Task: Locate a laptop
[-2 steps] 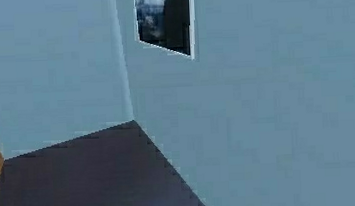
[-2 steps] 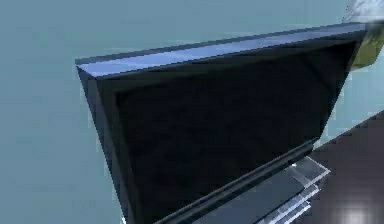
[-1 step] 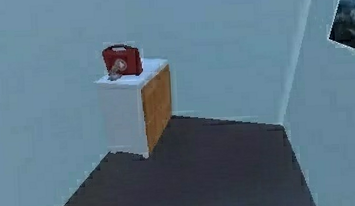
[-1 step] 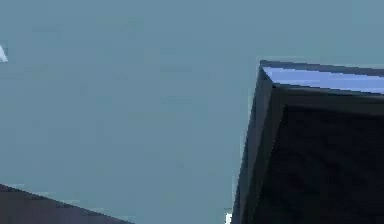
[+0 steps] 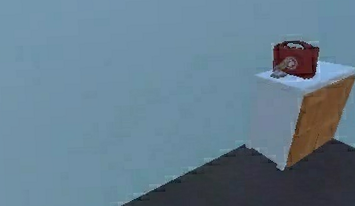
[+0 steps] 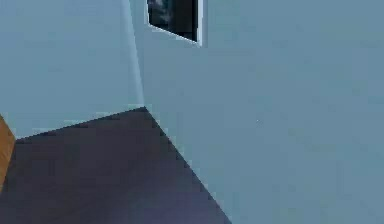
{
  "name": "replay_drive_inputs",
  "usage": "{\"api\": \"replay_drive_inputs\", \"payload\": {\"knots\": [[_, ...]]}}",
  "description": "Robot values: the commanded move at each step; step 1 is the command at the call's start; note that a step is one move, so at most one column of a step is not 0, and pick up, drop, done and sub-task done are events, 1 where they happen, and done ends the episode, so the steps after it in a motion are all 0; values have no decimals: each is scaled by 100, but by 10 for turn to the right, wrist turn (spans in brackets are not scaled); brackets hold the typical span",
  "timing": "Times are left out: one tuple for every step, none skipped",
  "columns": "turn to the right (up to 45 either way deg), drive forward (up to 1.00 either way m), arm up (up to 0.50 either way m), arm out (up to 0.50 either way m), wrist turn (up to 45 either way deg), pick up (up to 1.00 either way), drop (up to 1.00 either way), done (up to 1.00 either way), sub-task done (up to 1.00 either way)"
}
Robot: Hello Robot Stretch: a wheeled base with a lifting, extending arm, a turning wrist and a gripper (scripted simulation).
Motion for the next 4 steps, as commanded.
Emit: {"api": "replay_drive_inputs", "payload": {"knots": [[-300, 0, 0, 0, 0, 0, 0, 0, 0], [0, 15, 0, 0, 0, 0, 0, 0, 0], [-450, 0, 0, 0, 0, 0, 0, 0, 0], [-360, 0, 0, 0, 0, 0, 0, 0, 0]]}}
